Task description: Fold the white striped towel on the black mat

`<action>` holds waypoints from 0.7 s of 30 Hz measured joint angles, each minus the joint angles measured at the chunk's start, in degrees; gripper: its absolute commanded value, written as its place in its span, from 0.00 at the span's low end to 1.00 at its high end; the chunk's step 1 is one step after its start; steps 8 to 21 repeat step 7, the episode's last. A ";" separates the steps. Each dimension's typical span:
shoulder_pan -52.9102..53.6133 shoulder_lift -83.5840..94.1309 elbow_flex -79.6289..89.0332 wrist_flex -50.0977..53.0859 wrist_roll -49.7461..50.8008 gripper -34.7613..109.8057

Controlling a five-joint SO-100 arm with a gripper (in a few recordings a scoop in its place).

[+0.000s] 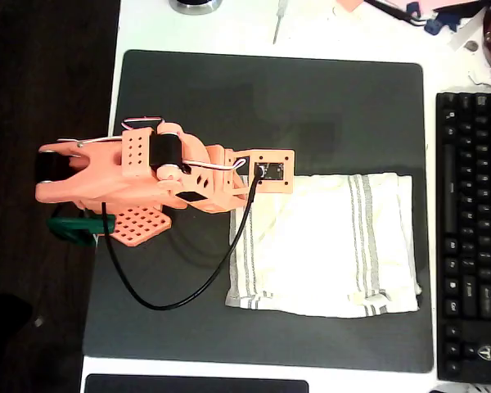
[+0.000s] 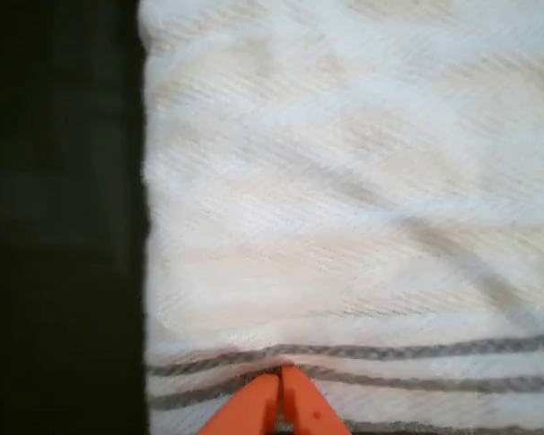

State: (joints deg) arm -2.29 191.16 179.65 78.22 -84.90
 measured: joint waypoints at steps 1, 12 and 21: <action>0.26 0.00 0.00 0.00 0.00 0.24; 0.09 0.00 0.00 0.00 0.00 0.24; 0.09 0.00 0.00 0.00 0.00 0.24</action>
